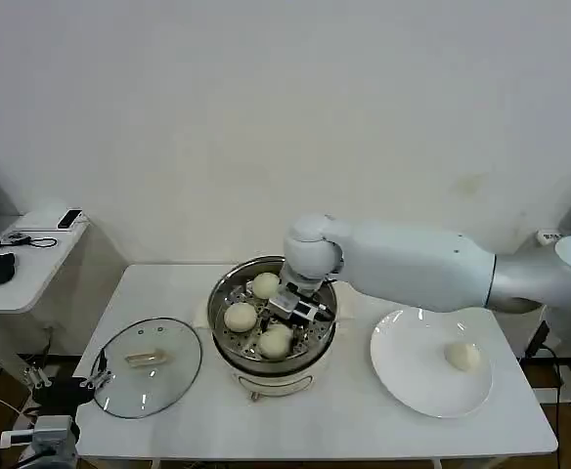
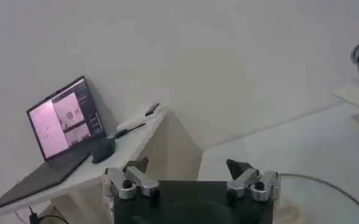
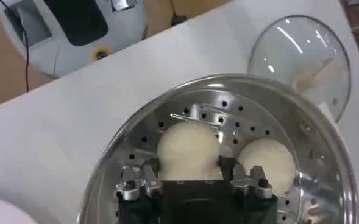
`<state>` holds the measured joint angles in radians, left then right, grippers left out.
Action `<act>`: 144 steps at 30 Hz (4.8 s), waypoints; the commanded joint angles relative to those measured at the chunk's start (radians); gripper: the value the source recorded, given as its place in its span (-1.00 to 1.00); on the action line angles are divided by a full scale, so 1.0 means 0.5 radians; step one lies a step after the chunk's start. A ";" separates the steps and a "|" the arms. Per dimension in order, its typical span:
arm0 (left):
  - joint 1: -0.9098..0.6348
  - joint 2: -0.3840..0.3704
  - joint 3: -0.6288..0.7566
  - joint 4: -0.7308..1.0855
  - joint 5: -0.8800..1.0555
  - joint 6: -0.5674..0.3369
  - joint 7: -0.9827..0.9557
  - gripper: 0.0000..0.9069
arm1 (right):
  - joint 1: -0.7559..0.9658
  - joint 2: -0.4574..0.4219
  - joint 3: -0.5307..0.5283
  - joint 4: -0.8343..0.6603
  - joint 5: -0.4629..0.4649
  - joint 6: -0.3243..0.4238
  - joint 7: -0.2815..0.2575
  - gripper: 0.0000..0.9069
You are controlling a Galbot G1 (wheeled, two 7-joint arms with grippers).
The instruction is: Take steamed baozi put them in steamer then cover it.
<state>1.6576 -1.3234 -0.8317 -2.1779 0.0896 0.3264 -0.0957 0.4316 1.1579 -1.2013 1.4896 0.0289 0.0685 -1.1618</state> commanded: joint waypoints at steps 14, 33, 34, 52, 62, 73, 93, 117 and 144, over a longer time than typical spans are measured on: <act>-0.005 0.027 -0.005 -0.003 0.001 0.001 0.004 1.00 | 0.102 -0.165 0.158 0.002 0.037 -0.001 0.063 1.00; -0.081 0.130 0.084 0.008 0.013 -0.017 0.011 1.00 | 0.041 -1.385 0.320 0.111 -0.175 -0.298 0.088 1.00; -0.085 0.134 0.090 0.012 0.015 -0.017 0.011 1.00 | 0.001 -1.428 0.339 0.106 -0.210 -0.299 0.090 1.00; -0.118 0.137 0.176 0.094 0.026 -0.024 0.015 1.00 | -1.086 -1.656 1.082 -0.124 -0.363 -0.371 0.119 1.00; -0.096 0.143 0.155 0.096 0.035 -0.022 0.016 1.00 | -1.454 -1.461 1.415 -0.381 -0.481 -0.321 0.137 1.00; -0.085 0.137 0.144 0.107 0.036 -0.022 0.017 1.00 | -1.463 -1.268 1.429 -0.523 -0.495 -0.335 0.148 1.00; -0.092 0.124 0.137 0.137 0.033 -0.026 0.018 1.00 | -1.457 -1.150 1.396 -0.599 -0.588 -0.402 0.180 0.69; -0.069 0.130 0.123 0.061 0.028 -0.024 0.018 1.00 | -0.880 -1.383 1.069 -0.211 -0.336 -0.530 0.147 0.53; -0.079 0.107 0.124 0.064 0.027 -0.027 0.020 1.00 | 0.479 -0.324 -0.044 -0.057 0.935 -1.221 0.524 0.56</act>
<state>1.6171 -1.2692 -0.7700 -2.1473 0.1024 0.3134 -0.0850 0.5481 0.7952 -1.1050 1.4529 0.2789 -0.4201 -0.9730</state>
